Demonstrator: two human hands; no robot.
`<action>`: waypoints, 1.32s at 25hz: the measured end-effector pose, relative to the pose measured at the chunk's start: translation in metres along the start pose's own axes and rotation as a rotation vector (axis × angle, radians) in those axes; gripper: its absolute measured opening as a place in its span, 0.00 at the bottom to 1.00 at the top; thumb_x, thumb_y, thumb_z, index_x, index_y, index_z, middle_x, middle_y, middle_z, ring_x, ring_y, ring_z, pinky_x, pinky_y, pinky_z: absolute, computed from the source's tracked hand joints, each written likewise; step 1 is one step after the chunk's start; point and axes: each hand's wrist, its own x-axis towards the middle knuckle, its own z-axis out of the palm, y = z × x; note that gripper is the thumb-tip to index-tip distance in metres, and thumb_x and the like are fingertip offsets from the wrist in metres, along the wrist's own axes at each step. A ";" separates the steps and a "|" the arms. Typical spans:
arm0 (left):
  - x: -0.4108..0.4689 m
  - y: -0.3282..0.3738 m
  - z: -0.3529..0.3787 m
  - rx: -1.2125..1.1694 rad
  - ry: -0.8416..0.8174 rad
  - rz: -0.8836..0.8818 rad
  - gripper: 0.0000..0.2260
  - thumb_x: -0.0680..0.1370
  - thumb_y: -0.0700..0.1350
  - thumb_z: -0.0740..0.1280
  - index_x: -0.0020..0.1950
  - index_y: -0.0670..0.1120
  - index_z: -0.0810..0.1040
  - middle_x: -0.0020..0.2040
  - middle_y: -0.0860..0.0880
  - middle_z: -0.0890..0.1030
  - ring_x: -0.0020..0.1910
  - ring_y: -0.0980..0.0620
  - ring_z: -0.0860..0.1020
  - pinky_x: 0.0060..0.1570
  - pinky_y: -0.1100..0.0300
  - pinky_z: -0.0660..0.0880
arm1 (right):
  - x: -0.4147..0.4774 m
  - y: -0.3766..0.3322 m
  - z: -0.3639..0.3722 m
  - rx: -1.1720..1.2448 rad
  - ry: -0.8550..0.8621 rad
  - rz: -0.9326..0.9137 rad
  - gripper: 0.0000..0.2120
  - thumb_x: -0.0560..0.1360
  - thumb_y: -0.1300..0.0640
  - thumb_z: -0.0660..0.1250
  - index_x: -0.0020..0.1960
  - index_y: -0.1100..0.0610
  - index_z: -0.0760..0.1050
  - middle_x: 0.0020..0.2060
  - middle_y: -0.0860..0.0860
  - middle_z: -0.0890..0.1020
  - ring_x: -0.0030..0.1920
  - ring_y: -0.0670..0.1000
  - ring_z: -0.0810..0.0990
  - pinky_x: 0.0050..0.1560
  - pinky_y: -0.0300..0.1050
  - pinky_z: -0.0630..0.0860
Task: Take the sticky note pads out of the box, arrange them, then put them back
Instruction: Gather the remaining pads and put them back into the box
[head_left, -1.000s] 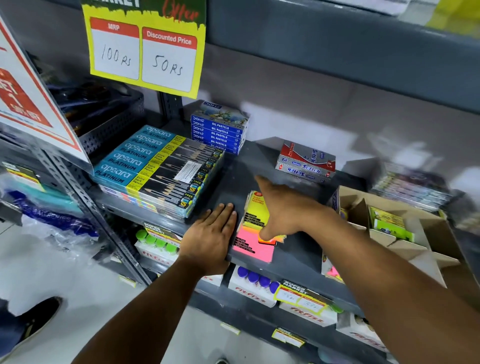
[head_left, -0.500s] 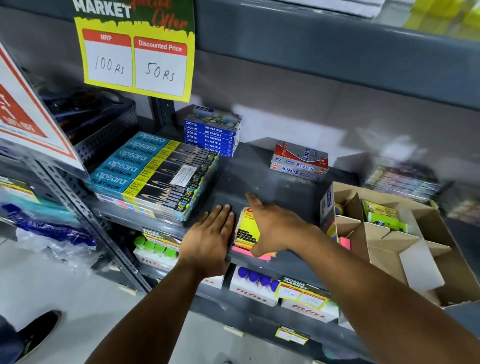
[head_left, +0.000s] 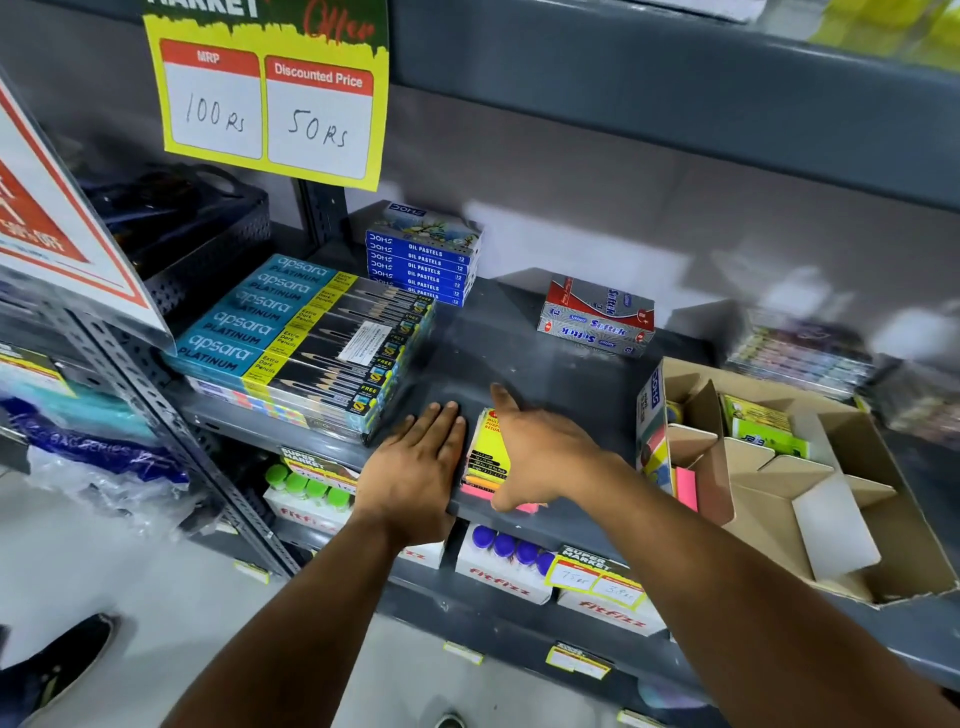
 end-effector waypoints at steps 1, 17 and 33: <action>0.000 0.000 0.001 0.001 -0.001 0.002 0.45 0.63 0.58 0.61 0.76 0.42 0.52 0.78 0.43 0.53 0.76 0.46 0.50 0.74 0.51 0.49 | 0.000 0.000 0.002 -0.009 0.015 0.004 0.63 0.53 0.43 0.77 0.76 0.55 0.43 0.63 0.58 0.76 0.56 0.60 0.78 0.44 0.46 0.72; 0.001 0.003 -0.013 0.094 -0.167 -0.014 0.48 0.66 0.63 0.61 0.76 0.43 0.40 0.78 0.44 0.40 0.76 0.47 0.40 0.75 0.52 0.44 | -0.096 0.075 -0.080 0.056 0.232 0.053 0.56 0.52 0.41 0.74 0.72 0.51 0.48 0.45 0.46 0.75 0.43 0.51 0.75 0.40 0.45 0.70; 0.002 0.004 -0.008 0.103 -0.114 -0.016 0.51 0.61 0.63 0.64 0.76 0.42 0.48 0.78 0.43 0.47 0.76 0.45 0.49 0.74 0.49 0.52 | -0.148 0.187 -0.019 -0.203 0.098 0.125 0.62 0.53 0.40 0.76 0.74 0.53 0.43 0.44 0.50 0.78 0.47 0.57 0.78 0.43 0.46 0.69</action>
